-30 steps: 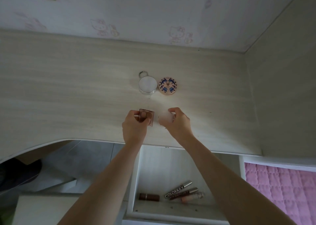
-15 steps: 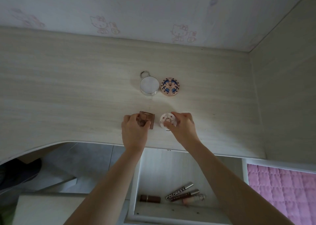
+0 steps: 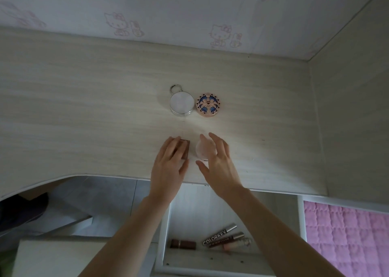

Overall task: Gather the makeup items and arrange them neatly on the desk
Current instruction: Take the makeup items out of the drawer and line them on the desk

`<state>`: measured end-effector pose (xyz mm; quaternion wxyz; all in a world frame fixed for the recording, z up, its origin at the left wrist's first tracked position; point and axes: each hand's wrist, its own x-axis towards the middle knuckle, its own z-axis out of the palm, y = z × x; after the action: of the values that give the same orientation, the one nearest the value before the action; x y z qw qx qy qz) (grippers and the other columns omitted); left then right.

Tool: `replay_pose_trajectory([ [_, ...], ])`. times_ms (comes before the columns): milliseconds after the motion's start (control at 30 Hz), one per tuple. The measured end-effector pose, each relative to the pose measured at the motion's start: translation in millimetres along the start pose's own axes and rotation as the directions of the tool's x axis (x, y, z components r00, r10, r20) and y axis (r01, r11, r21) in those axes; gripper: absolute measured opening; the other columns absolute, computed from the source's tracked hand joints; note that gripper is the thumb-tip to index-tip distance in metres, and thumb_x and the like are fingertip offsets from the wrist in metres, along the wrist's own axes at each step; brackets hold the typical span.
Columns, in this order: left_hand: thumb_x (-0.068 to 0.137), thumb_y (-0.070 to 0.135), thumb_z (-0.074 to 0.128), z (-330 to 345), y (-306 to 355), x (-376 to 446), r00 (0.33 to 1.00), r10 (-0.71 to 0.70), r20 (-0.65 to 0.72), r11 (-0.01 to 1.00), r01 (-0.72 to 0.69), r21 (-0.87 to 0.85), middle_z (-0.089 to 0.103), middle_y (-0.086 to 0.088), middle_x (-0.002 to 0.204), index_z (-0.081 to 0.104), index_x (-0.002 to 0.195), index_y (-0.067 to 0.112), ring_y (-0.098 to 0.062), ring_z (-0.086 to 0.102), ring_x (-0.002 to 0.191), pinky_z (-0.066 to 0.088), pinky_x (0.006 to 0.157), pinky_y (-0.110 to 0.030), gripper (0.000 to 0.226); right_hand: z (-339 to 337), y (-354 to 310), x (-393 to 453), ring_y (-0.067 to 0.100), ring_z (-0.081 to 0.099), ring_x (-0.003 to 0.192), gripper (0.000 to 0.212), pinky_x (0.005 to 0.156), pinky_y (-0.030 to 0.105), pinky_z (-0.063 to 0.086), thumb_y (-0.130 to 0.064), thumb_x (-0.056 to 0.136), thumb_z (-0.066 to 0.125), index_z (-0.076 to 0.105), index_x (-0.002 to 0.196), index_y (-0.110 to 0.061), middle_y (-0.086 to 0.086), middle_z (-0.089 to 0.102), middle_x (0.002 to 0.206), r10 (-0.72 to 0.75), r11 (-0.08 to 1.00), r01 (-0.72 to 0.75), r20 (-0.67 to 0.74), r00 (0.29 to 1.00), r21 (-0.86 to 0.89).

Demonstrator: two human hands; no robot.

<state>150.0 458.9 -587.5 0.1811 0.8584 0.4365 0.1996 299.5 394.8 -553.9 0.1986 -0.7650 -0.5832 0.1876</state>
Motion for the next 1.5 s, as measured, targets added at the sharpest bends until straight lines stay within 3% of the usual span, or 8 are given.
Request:
replay_pose_trajectory([
  [200,0.095,0.021,0.052,11.2,-3.1,5.5,1.000,-0.002,-0.009,1.000,0.002,-0.003,0.053,-0.008,0.138,0.057,0.131,0.008,-0.025,0.039,0.136,0.045,0.104,-0.038,0.038,10.9,2.0,5.5,0.033,0.042,0.127,0.067,0.096,0.039,0.050,0.001,0.082,0.066,0.038,0.142,-0.008,0.014,0.037,0.143,0.011,1.000,-0.011,-0.017,1.000,0.020],
  [367,0.096,0.018,0.053,14.2,-0.1,26.6,0.999,-0.046,-0.020,0.999,0.046,-0.020,0.054,-0.006,0.137,0.059,0.129,0.009,-0.023,0.039,0.135,0.048,0.101,-0.037,0.035,8.9,3.8,27.2,0.035,0.040,0.129,0.066,0.099,0.038,0.045,0.003,0.083,0.065,0.037,0.142,-0.005,0.016,0.036,0.143,0.019,0.999,-0.018,-0.039,0.999,0.032],
  [500,0.095,0.024,0.046,11.6,2.0,43.9,0.998,-0.060,-0.007,0.997,0.059,-0.042,0.056,-0.004,0.135,0.061,0.126,0.010,-0.023,0.041,0.134,0.052,0.095,-0.038,0.037,5.7,8.3,46.7,0.036,0.035,0.133,0.061,0.095,0.043,0.051,0.001,0.082,0.065,0.042,0.138,-0.002,0.019,0.036,0.144,-0.005,1.000,0.004,-0.051,0.999,-0.027],
  [733,0.089,0.014,0.060,8.7,5.0,58.2,0.995,-0.095,0.023,0.993,0.096,-0.062,0.054,-0.004,0.131,0.061,0.123,0.010,-0.022,0.041,0.132,0.058,0.080,-0.041,0.034,0.6,10.2,62.1,0.033,0.035,0.131,0.064,0.092,0.042,0.052,0.004,0.081,0.064,0.040,0.140,-0.005,0.014,0.036,0.144,0.009,0.999,-0.011,-0.056,0.998,-0.032],
  [933,0.082,0.005,0.068,9.8,4.3,57.3,0.998,-0.056,-0.001,0.998,0.056,-0.031,0.056,-0.008,0.130,0.061,0.123,0.006,-0.027,0.043,0.132,0.052,0.094,-0.042,0.042,-2.5,10.9,57.3,0.033,0.028,0.140,0.070,0.103,0.046,0.045,-0.004,0.081,0.069,0.035,0.142,-0.002,0.016,0.034,0.148,-0.007,0.999,0.005,-0.037,0.999,-0.049],
  [1033,0.078,0.003,0.071,2.4,10.4,49.5,1.000,-0.024,0.000,0.999,0.024,-0.029,0.054,-0.006,0.133,0.059,0.125,0.006,-0.025,0.039,0.134,0.048,0.100,-0.039,0.049,-8.4,11.3,45.0,0.034,0.029,0.140,0.066,0.105,0.046,0.043,-0.005,0.083,0.067,0.037,0.141,0.000,0.016,0.036,0.147,-0.018,0.999,0.015,-0.059,0.998,-0.042],
  [1267,0.079,0.002,0.071,-12.5,33.6,1.8,0.999,0.008,-0.041,0.999,-0.010,-0.042,0.062,-0.008,0.123,0.062,0.119,0.004,-0.027,0.047,0.127,0.047,0.100,-0.039,0.041,-23.4,14.2,-13.8,0.035,0.032,0.139,0.055,0.103,0.048,0.044,-0.005,0.086,0.062,0.042,0.137,0.001,0.018,0.040,0.144,-0.048,0.996,0.042,-0.077,0.996,-0.073],
  [1500,0.074,0.005,0.077,-9.0,58.2,-85.2,0.985,0.131,0.112,0.991,-0.126,-0.049,0.065,-0.003,0.104,0.067,0.113,0.009,-0.016,0.049,0.112,0.048,0.090,-0.027,0.041,-32.8,30.4,-107.6,0.031,0.035,0.137,0.047,0.103,0.040,0.044,-0.006,0.088,0.060,0.048,0.133,-0.002,0.015,0.045,0.141,-0.123,0.988,0.121,-0.013,0.992,-0.093],
])
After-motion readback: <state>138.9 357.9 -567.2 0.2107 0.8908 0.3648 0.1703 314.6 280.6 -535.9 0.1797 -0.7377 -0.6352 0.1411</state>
